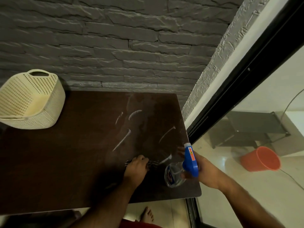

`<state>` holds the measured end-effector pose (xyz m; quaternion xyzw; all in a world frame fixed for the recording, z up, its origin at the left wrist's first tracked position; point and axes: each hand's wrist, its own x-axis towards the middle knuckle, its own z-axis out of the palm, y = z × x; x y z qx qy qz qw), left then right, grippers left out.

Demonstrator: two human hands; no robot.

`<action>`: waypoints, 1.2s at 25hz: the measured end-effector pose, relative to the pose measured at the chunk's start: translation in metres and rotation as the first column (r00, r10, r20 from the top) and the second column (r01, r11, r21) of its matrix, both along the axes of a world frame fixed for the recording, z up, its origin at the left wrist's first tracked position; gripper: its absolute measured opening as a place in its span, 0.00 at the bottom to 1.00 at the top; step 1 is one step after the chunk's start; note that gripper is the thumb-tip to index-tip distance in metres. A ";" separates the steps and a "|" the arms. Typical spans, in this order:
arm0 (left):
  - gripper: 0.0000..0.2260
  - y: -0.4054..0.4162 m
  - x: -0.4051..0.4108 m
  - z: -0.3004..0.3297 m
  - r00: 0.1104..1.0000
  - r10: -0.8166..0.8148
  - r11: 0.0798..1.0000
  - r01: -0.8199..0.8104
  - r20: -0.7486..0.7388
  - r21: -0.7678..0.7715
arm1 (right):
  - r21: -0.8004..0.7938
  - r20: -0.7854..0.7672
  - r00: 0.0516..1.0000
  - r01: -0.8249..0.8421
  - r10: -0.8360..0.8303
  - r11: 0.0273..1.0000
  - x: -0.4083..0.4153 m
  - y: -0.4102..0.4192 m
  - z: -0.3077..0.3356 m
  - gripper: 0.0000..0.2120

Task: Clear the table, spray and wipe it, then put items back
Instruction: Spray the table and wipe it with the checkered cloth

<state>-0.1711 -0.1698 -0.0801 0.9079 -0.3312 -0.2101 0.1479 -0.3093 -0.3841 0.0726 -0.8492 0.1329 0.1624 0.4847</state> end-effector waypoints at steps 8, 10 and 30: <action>0.10 -0.001 0.046 0.061 0.439 0.411 0.471 -0.852 -0.799 -0.226 | 0.283 0.156 0.938 0.258 -0.310 0.924 0.034 0.036 -0.016 0.22; 0.10 0.001 0.062 0.080 0.244 0.316 0.323 -0.936 -0.917 -0.138 | 0.294 0.196 0.888 0.350 -0.415 0.889 0.060 0.048 -0.020 0.16; 0.04 0.149 0.252 0.084 0.274 0.504 0.201 -0.960 -0.819 -0.197 | 0.334 -0.071 0.873 0.476 -0.482 0.813 0.262 0.144 -0.008 0.11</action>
